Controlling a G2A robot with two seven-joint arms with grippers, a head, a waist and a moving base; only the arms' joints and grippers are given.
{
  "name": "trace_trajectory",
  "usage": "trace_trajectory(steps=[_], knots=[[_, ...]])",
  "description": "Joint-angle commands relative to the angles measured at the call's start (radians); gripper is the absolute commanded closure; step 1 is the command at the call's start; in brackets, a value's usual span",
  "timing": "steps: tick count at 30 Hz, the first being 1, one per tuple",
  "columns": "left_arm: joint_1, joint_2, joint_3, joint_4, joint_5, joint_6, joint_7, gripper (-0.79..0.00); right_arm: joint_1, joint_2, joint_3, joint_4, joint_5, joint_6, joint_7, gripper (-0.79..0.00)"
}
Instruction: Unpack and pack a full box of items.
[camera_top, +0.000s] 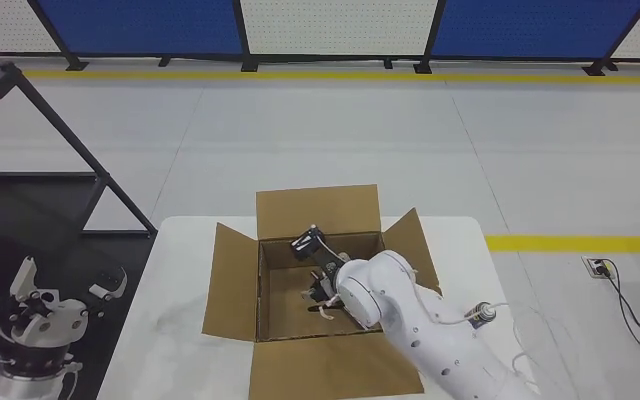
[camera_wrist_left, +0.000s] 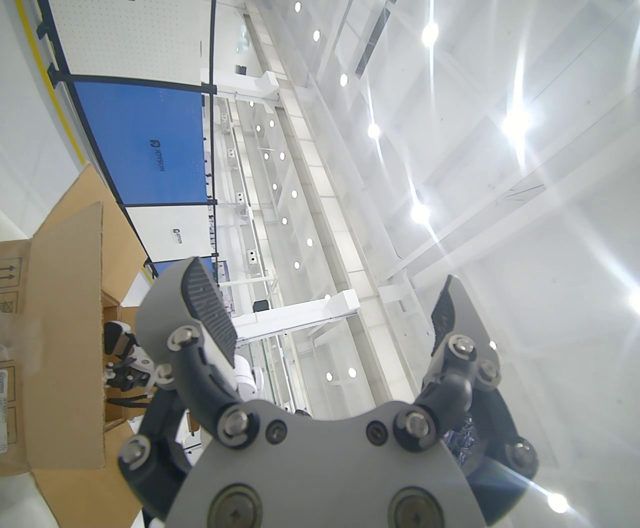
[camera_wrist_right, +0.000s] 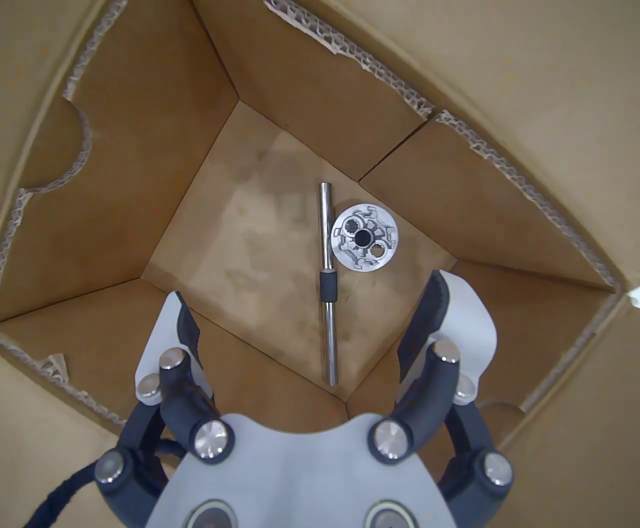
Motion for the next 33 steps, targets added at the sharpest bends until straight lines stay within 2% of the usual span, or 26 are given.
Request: trace_trajectory(steps=[1, 7, 19, 33], knots=[[0.000, 0.000, 0.000, 0.000, 0.000, 0.000, 0.000, -0.785, 0.017, -0.014, -0.011, 0.067, 0.020, 0.010, -0.016, -0.785], [0.000, 0.000, 0.000, 0.000, 0.000, 0.000, 0.000, -0.785, 0.062, -0.060, -0.042, 0.212, 0.088, 0.050, -0.057, -0.785], [0.000, 0.000, 0.000, 0.000, 0.000, 0.000, 0.000, -0.785, 0.132, -0.143, -0.081, 0.429, 0.143, 0.197, -0.079, -0.785], [0.000, 0.000, 0.000, 0.000, 0.000, 0.000, 0.000, -0.785, 0.184, -0.219, -0.082, 0.650, 0.214, 0.181, -0.198, -0.785]])
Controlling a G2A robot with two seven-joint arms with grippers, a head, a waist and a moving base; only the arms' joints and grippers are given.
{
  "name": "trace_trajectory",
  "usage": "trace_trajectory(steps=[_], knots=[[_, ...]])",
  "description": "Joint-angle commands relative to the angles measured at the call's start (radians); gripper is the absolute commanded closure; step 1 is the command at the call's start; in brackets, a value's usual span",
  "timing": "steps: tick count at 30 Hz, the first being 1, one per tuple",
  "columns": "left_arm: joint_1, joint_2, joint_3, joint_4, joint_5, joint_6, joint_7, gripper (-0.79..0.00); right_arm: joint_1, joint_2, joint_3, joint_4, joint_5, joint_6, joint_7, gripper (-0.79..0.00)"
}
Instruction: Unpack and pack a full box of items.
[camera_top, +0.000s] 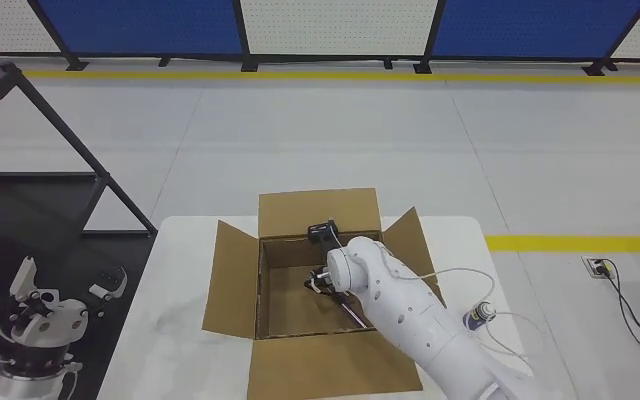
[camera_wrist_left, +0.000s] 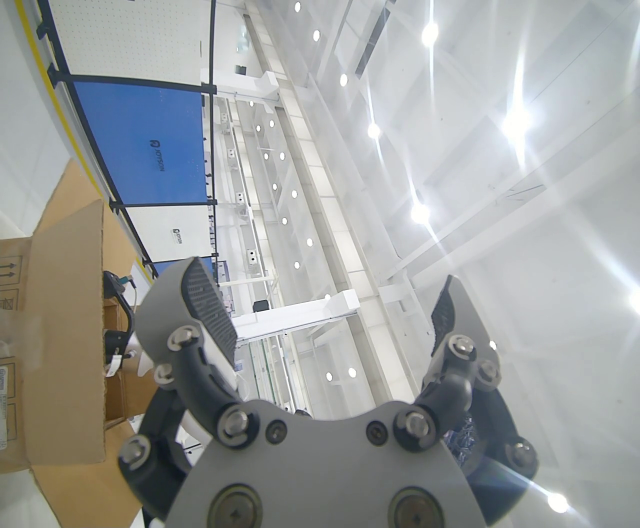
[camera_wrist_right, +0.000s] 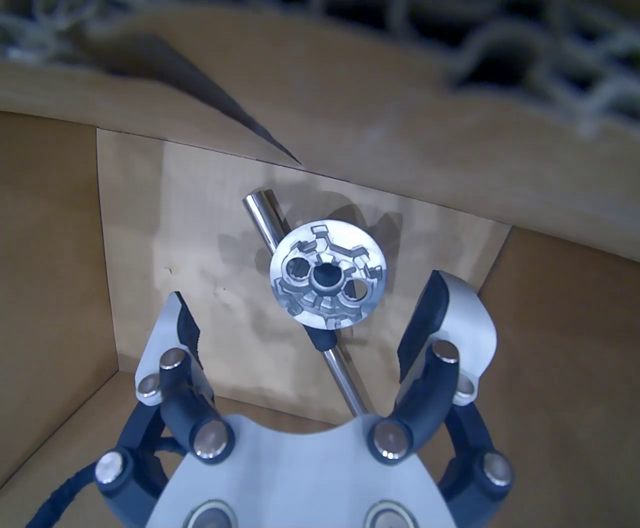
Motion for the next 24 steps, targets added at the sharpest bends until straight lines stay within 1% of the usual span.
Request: trace_trajectory(steps=[1, 3, 4, 6, 9, 10, 11, 19, 22, 23, 24], knots=[[0.000, 0.000, 0.000, 0.000, 0.000, 0.000, 0.000, -0.785, 0.005, -0.008, -0.001, 0.025, 0.004, -0.010, -0.011, -0.785], [0.000, 0.000, 0.000, 0.000, 0.000, 0.000, 0.000, -0.785, 0.010, -0.016, 0.000, 0.046, 0.008, -0.018, -0.022, -0.785], [0.000, 0.000, 0.000, 0.000, 0.000, 0.000, 0.000, -0.785, 0.012, -0.020, 0.000, 0.055, 0.010, -0.021, -0.026, -0.770], [0.000, 0.000, 0.000, 0.000, 0.000, 0.000, 0.000, -0.785, 0.016, -0.027, 0.000, 0.073, 0.011, -0.026, -0.032, -0.699], [0.000, 0.000, 0.000, 0.000, 0.000, 0.000, 0.000, -0.785, 0.020, -0.037, -0.003, 0.096, 0.007, -0.028, -0.037, -0.536], [0.000, 0.000, 0.000, 0.000, 0.000, 0.000, 0.000, -0.785, 0.022, -0.041, -0.003, 0.103, 0.006, -0.028, -0.040, -0.428], [0.000, 0.000, 0.000, 0.000, 0.000, 0.000, 0.000, -0.785, 0.022, -0.044, -0.004, 0.110, 0.005, -0.028, -0.042, -0.382], [0.000, 0.000, 0.000, 0.000, 0.000, 0.000, 0.000, -0.785, 0.031, -0.063, 0.000, 0.158, -0.001, -0.041, -0.051, -0.311], [0.000, 0.000, 0.000, 0.000, 0.000, 0.000, 0.000, -0.785, 0.033, -0.068, 0.005, 0.169, -0.003, -0.049, -0.054, -0.246], [0.000, 0.000, 0.000, 0.000, 0.000, 0.000, 0.000, -0.785, 0.033, -0.069, 0.005, 0.169, -0.005, -0.053, -0.057, -0.215], [0.000, 0.000, 0.000, 0.000, 0.000, 0.000, 0.000, -0.785, 0.032, -0.070, 0.006, 0.169, -0.009, -0.057, -0.061, -0.166]])
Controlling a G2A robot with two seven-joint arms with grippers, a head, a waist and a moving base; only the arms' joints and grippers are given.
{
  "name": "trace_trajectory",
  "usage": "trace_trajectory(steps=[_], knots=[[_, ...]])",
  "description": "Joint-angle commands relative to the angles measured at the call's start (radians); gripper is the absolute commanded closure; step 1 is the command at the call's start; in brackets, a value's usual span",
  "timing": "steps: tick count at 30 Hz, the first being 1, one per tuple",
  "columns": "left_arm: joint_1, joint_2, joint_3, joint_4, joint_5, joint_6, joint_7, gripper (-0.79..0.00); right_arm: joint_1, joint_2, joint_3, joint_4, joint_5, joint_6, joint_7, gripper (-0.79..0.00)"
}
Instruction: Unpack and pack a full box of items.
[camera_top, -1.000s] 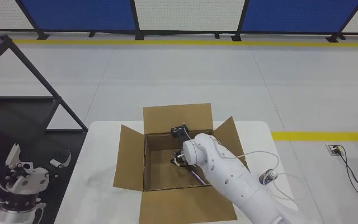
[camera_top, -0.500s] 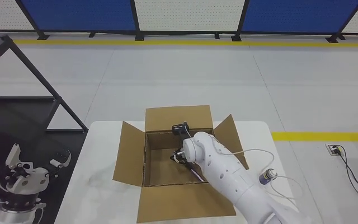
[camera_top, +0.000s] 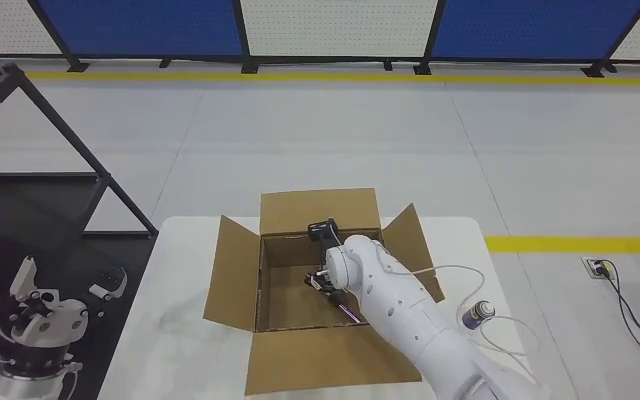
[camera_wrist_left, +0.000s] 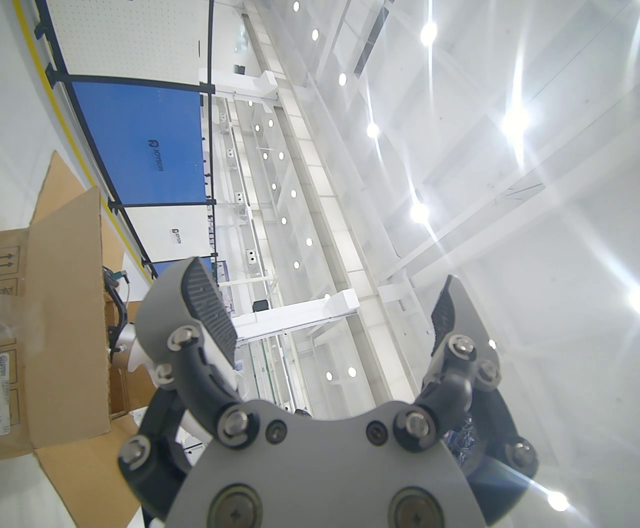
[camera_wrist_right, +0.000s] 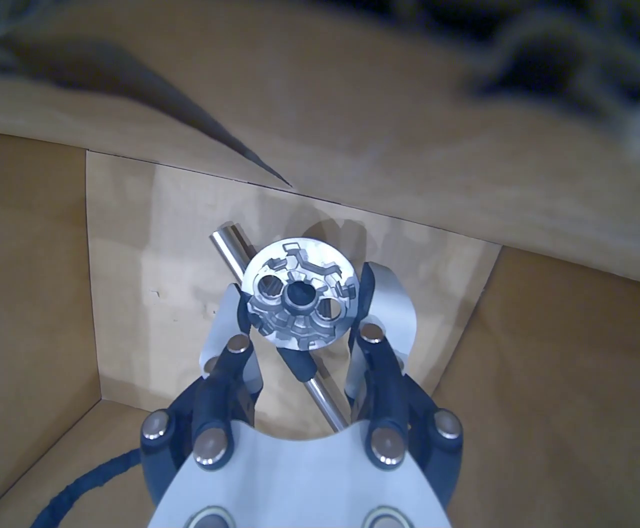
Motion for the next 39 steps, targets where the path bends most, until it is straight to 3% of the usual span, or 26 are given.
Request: trace_trajectory(steps=[1, 3, 13, 22, 30, 39], knots=[[0.000, 0.000, 0.000, 0.000, 0.000, 0.000, 0.000, -0.785, -0.001, -0.001, 0.002, 0.000, -0.006, -0.007, -0.006, -0.105], [0.000, 0.000, 0.000, 0.000, 0.000, 0.000, 0.000, -0.785, -0.001, -0.001, 0.005, -0.003, -0.014, -0.011, -0.009, 0.000], [0.000, 0.000, 0.000, 0.000, 0.000, 0.000, 0.000, -0.785, -0.024, 0.021, 0.027, -0.081, -0.082, -0.040, -0.002, 0.000], [0.000, 0.000, 0.000, 0.000, 0.000, 0.000, 0.000, -0.785, -0.099, 0.081, 0.100, -0.257, -0.167, -0.035, 0.036, 0.000], [0.000, 0.000, 0.000, 0.000, 0.000, 0.000, 0.000, -0.785, -0.212, 0.149, 0.200, -0.514, -0.276, -0.066, 0.100, 0.000], [0.000, 0.000, 0.000, 0.000, 0.000, 0.000, 0.000, -0.785, -0.423, 0.234, 0.364, -0.951, -0.428, -0.189, 0.203, 0.000]])
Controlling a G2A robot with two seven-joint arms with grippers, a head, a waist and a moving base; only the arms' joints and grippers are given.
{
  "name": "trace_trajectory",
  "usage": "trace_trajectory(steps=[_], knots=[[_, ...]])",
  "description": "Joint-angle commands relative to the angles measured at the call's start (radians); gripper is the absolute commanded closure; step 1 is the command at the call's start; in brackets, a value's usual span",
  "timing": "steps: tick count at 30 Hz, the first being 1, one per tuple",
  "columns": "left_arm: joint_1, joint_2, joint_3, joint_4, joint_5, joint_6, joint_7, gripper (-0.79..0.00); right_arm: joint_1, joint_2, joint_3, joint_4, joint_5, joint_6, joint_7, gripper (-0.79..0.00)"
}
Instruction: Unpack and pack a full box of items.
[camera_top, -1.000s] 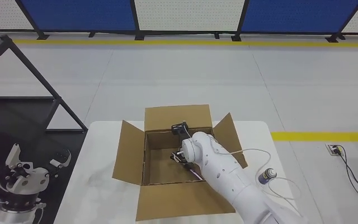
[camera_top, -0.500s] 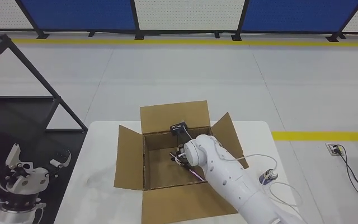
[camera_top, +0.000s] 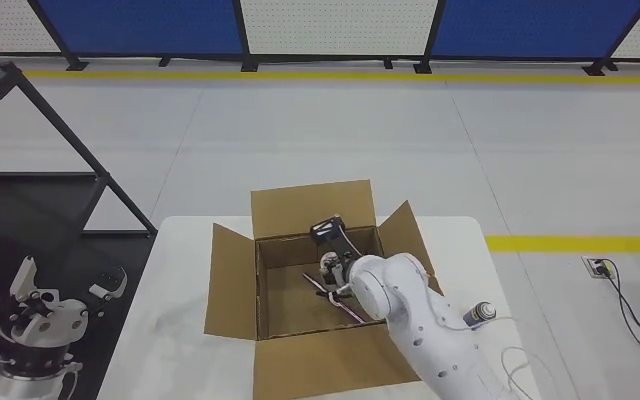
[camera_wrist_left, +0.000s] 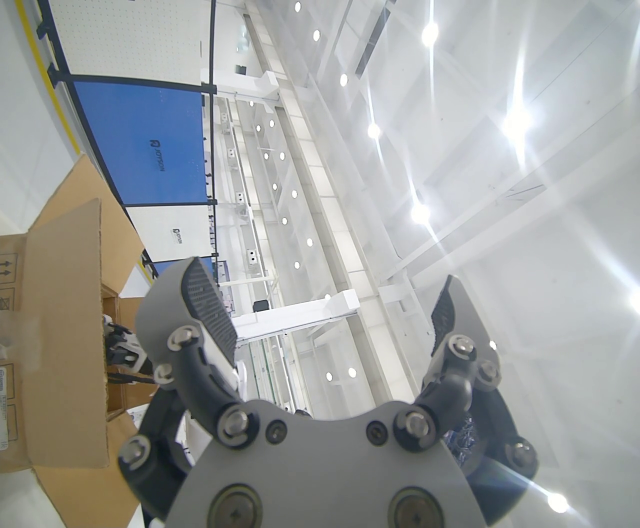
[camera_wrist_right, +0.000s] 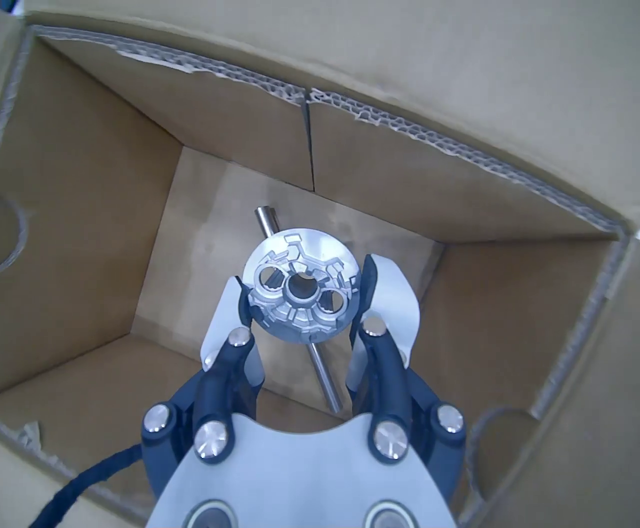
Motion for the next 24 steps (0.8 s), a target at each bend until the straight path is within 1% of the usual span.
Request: trace_trajectory(steps=[1, 6, 10, 23, 24], knots=[[0.000, 0.000, 0.000, 0.000, 0.000, 0.000, 0.000, -0.785, -0.052, 0.015, 0.038, -0.108, -0.019, -0.035, 0.016, 0.000], [0.000, 0.000, 0.000, 0.000, 0.000, 0.000, 0.000, -0.785, -0.156, 0.044, 0.121, -0.308, -0.026, -0.155, 0.056, 0.000], [0.000, 0.000, 0.000, 0.000, 0.000, 0.000, 0.000, -0.785, -0.216, 0.060, 0.169, -0.421, -0.001, -0.235, 0.087, 0.000], [0.000, 0.000, 0.000, 0.000, 0.000, 0.000, 0.000, -0.785, -0.216, 0.060, 0.169, -0.421, -0.001, -0.235, 0.087, 0.000], [0.000, 0.000, 0.000, 0.000, 0.000, 0.000, 0.000, -0.785, -0.225, 0.060, 0.168, -0.432, 0.005, -0.243, 0.062, 0.000]])
